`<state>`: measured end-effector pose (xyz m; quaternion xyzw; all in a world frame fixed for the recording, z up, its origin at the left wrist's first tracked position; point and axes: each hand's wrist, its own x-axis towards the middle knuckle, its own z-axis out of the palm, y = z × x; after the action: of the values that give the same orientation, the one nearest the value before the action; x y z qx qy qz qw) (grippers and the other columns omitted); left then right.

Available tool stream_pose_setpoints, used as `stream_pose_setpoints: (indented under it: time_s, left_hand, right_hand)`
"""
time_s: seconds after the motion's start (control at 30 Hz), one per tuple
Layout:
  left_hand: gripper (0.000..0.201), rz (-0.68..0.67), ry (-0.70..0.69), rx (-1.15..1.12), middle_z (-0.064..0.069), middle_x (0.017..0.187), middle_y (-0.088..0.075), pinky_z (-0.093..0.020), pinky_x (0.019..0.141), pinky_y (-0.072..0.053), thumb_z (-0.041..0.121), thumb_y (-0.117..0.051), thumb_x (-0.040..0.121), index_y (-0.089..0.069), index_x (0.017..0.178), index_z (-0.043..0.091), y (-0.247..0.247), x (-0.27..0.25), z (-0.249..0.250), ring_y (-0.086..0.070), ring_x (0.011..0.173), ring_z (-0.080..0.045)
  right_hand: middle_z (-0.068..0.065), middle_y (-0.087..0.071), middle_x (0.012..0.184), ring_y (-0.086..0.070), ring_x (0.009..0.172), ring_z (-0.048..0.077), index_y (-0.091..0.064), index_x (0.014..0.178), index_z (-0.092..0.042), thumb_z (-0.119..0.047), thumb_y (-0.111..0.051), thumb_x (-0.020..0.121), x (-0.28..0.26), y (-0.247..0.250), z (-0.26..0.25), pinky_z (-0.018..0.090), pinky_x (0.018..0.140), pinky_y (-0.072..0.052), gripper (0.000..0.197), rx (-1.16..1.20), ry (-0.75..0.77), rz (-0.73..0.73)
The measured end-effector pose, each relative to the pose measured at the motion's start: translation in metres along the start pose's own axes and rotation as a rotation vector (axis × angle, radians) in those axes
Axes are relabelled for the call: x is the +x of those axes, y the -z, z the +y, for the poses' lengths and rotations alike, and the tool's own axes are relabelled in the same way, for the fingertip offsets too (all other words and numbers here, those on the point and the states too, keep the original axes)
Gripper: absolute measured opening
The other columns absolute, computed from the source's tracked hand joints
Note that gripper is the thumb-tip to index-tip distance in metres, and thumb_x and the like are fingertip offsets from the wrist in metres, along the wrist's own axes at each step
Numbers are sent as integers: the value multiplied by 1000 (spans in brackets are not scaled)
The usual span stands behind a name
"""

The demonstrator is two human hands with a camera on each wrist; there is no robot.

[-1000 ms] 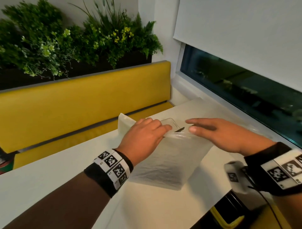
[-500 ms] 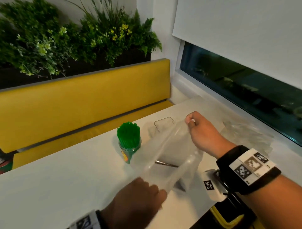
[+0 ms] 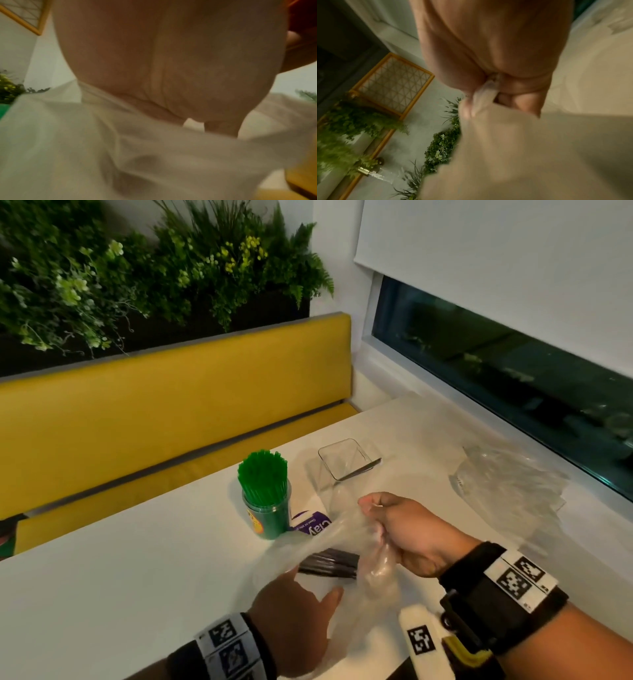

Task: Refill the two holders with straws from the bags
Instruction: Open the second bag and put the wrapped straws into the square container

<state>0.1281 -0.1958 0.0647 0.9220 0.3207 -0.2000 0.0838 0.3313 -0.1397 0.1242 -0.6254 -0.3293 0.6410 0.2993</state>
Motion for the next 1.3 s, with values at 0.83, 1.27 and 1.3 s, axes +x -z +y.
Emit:
stream_pose_setpoints:
  time_s: [0.83, 1.27, 1.3]
  left_hand:
    - [63, 161, 278, -294, -4, 99, -69, -38, 88, -49, 59, -14, 100, -61, 109, 18, -30, 31, 12, -67, 91, -25]
    - [43, 14, 173, -334, -6, 128, -54, -41, 98, -45, 42, -21, 102, -46, 129, 21, -49, 59, 4, -55, 117, -30]
    - [49, 45, 191, -320, -5, 127, -56, -39, 97, -43, 47, -14, 99, -45, 129, 24, -50, 60, 5, -55, 116, -29]
  right_hand:
    - [3, -41, 125, -52, 111, 26, -28, 144, -38, -3, -47, 84, 21, -8, 87, 26, 88, -44, 72, -1035, 302, -72]
    - [-29, -45, 95, -51, 99, -2, -65, 80, -31, -21, -31, 76, 11, -2, 67, 8, 83, -39, 36, -751, 737, -149]
    - [-28, -45, 95, -51, 97, -1, -66, 78, -30, -22, -30, 77, 11, -4, 68, 9, 82, -39, 36, -753, 756, -147]
